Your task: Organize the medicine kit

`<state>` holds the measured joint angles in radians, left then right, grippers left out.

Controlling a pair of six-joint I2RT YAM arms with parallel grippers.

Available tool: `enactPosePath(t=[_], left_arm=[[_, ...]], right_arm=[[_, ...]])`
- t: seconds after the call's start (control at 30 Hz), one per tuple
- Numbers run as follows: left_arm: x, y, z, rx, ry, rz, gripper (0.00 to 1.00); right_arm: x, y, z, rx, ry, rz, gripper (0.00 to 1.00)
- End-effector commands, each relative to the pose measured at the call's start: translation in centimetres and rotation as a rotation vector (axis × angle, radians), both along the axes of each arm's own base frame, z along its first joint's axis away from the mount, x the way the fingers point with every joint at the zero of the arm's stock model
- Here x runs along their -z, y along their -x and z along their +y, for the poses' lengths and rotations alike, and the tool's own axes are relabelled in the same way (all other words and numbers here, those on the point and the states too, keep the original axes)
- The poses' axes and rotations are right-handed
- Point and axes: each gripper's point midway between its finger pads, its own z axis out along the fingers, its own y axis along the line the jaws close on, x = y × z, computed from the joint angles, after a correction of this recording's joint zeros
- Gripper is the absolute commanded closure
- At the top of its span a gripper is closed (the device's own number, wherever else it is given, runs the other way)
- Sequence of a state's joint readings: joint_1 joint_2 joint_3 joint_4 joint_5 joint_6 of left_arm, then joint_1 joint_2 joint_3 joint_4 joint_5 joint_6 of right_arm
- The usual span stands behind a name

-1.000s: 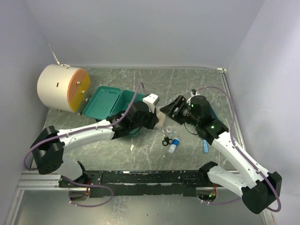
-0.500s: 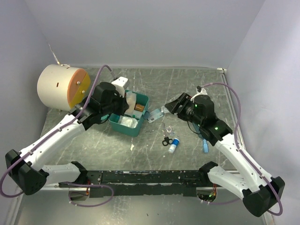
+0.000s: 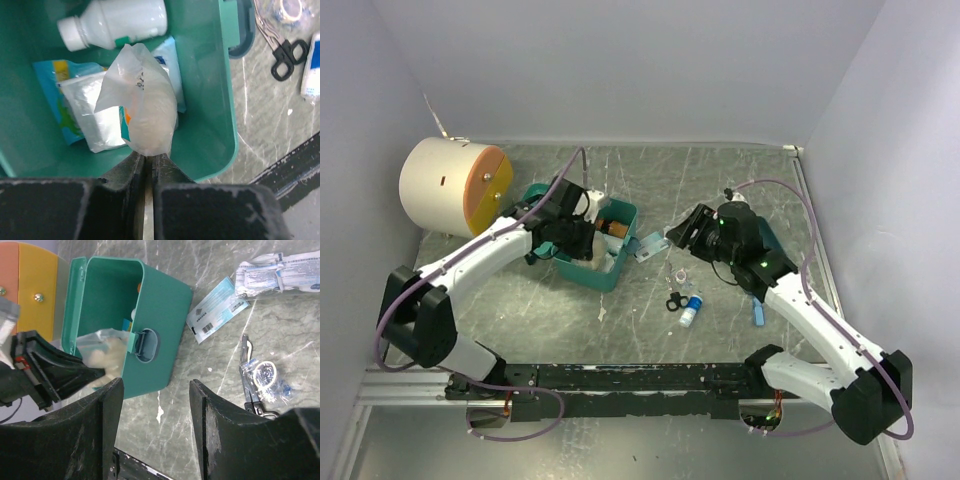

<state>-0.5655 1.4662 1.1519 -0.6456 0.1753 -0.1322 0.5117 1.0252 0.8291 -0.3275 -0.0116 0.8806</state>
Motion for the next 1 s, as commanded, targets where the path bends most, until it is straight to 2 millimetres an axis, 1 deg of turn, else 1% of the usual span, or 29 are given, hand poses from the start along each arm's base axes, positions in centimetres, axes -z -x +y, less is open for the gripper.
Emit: enactPosePath(t=[0.0, 0.13, 0.3, 0.47, 0.57, 0.6, 0.7, 0.87, 0.93, 0.97], left_arm=[[-1.1, 1.1, -1.7, 0.092, 0.075, 0.057, 0.84], [-0.5, 1.1, -2.6, 0.108, 0.097, 0.108, 0.84], [-0.3, 1.5, -3.4, 0.132, 0.13, 0.153, 0.84], [1.8, 1.5, -3.1, 0.097, 0.087, 0.215, 0.84], [3.0, 1.1, -2.4, 0.055, 0.037, 0.221, 0.83], [3.3, 1.0, -2.2, 0.049, 0.026, 0.222, 0.81], [3.7, 0.5, -1.7, 0.022, 0.001, 0.206, 0.69], [3.4, -0.2, -0.9, -0.013, -0.04, 0.179, 0.47], [3.3, -0.8, -0.1, -0.046, -0.083, 0.156, 0.42], [3.3, -1.1, 0.3, -0.067, -0.106, 0.143, 0.41]], right_arm=[[-0.4, -0.7, 0.7, -0.019, -0.024, -0.031, 0.45], [0.0, -0.9, 0.9, -0.028, -0.017, -0.02, 0.45], [0.1, -0.9, 0.9, -0.023, -0.018, -0.024, 0.45], [0.2, -0.9, 0.7, -0.017, -0.01, -0.025, 0.45], [0.2, -0.9, 0.6, -0.015, -0.008, -0.024, 0.45], [0.2, -0.9, 0.6, -0.016, -0.009, -0.025, 0.45], [0.3, -0.8, 0.6, -0.016, -0.01, -0.025, 0.45], [0.4, -0.7, 0.6, -0.014, -0.01, -0.022, 0.45], [0.4, -0.8, 0.5, -0.011, -0.011, -0.022, 0.45], [0.4, -0.8, 0.5, -0.011, -0.011, -0.021, 0.45]])
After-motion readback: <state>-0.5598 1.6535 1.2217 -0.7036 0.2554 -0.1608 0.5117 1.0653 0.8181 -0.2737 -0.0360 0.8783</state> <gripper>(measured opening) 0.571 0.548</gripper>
